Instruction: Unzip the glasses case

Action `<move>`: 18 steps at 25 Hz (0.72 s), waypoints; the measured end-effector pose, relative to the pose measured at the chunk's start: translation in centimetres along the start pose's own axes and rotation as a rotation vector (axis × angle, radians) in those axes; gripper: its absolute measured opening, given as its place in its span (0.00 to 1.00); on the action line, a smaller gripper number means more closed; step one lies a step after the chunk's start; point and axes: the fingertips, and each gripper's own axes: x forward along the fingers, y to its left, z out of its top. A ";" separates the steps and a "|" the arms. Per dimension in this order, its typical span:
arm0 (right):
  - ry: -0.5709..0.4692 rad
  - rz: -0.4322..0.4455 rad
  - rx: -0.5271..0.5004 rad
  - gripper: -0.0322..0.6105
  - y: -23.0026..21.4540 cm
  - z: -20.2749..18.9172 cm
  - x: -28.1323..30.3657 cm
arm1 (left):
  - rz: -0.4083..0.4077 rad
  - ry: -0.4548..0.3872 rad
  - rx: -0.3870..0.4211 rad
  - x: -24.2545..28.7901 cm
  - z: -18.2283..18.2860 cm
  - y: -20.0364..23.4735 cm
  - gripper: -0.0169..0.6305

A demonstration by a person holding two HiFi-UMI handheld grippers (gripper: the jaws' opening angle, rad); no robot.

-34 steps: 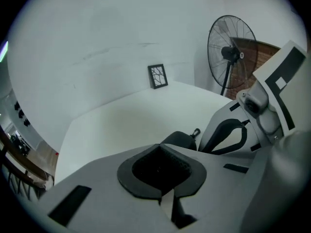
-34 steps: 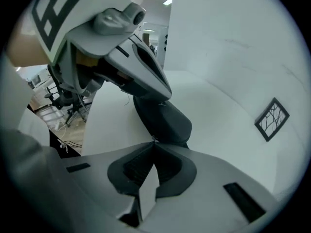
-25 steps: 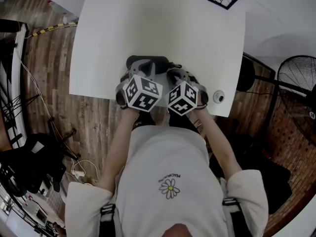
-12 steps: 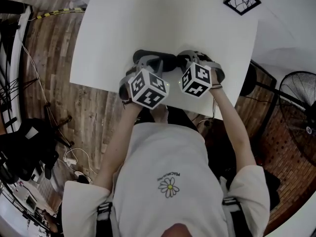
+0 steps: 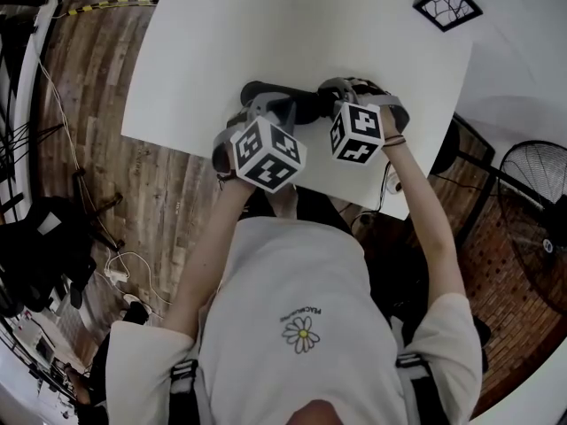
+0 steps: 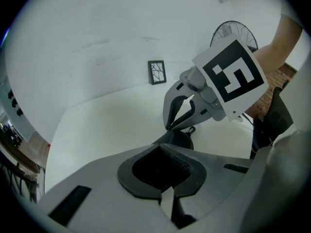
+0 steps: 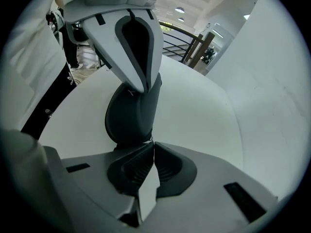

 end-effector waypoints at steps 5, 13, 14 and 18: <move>-0.006 0.005 0.049 0.06 0.5 0.1 0.0 | -0.019 -0.029 -0.046 -0.1 -0.6 -0.1 0.04; -0.143 -0.186 0.253 0.18 -2.8 2.0 -5.6 | 0.066 -0.220 -0.124 -4.2 4.5 2.5 0.04; -0.172 -0.224 0.282 0.20 -3.6 2.3 -7.0 | 0.088 -0.263 -0.115 -5.2 5.8 3.1 0.04; -0.295 -0.440 0.377 0.21 -7.8 3.5 -14.1 | 0.216 -0.467 -0.058 -10.6 12.0 6.2 0.04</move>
